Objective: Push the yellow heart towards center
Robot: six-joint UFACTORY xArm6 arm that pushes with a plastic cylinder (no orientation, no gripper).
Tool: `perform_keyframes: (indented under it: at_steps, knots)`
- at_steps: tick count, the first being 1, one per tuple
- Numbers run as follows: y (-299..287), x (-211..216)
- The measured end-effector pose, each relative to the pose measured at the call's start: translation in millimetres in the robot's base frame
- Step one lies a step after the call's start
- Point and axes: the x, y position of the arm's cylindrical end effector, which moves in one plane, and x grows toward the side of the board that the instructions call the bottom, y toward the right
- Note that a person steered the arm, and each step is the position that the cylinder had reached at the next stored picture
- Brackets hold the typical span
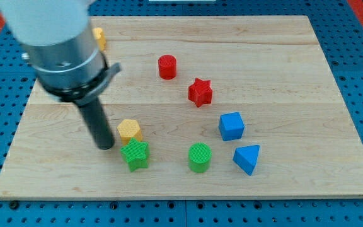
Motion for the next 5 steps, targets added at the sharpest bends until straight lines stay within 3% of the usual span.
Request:
perform_keyframes:
  at_steps: [1, 2, 3, 4, 5]
  knots:
    - [24.5, -12.9]
    - [-45.5, -22.0]
    - [-156.3, -56.8]
    - [-178.4, -138.8]
    - [-154.1, -230.4]
